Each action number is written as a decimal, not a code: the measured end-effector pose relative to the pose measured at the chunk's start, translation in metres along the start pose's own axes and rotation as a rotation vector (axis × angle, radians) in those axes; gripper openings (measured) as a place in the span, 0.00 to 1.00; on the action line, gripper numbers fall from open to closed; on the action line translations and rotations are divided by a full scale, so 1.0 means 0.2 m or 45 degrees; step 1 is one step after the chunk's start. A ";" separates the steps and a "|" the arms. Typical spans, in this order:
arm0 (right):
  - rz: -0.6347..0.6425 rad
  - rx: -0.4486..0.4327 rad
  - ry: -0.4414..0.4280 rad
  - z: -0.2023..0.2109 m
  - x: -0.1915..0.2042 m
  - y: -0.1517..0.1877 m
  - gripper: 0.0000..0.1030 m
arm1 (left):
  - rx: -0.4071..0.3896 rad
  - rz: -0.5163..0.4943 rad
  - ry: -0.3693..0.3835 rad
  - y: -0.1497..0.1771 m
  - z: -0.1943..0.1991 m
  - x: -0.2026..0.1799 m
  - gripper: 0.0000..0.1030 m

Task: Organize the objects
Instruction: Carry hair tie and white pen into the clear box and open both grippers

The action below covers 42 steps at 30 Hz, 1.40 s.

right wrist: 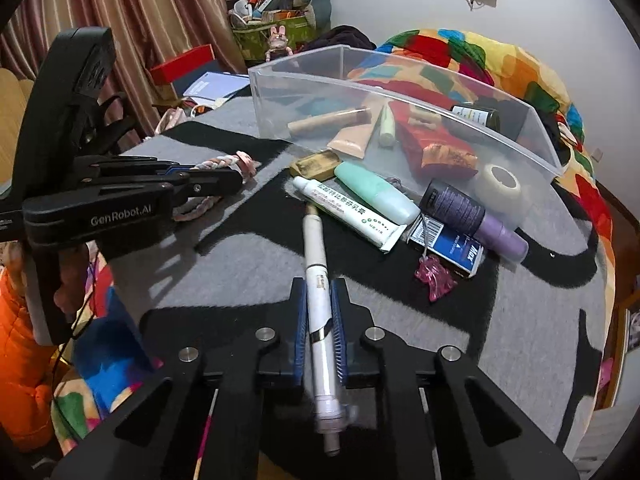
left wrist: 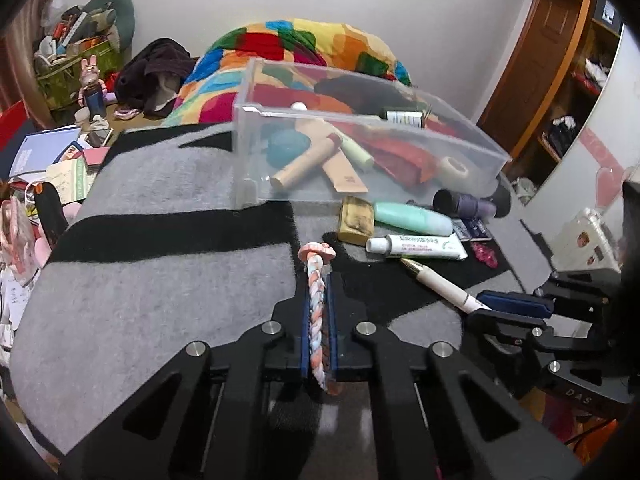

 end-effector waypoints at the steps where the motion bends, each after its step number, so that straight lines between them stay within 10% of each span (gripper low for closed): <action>1: -0.007 -0.013 0.000 0.02 0.00 0.00 0.10 | -0.012 0.008 0.007 0.00 0.02 0.00 0.06; 25: -0.185 -0.305 0.052 0.23 -0.21 -0.36 0.10 | -0.234 -0.057 0.054 -0.32 0.21 -0.13 0.06; 42: -0.230 -0.210 0.075 -0.05 -0.42 -0.58 0.10 | -0.177 -0.071 -0.017 -0.50 -0.06 -0.12 0.06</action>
Point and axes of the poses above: each gripper's, at about its wrist camera, not at the fingertips, and z roughly against the way its jaws point, x to its left, y to its underside, the point moved 2 cm from there along -z, roughly the way its jaws point, and after that the axes turned 6 degrees about -x, right-handed, at the moved point
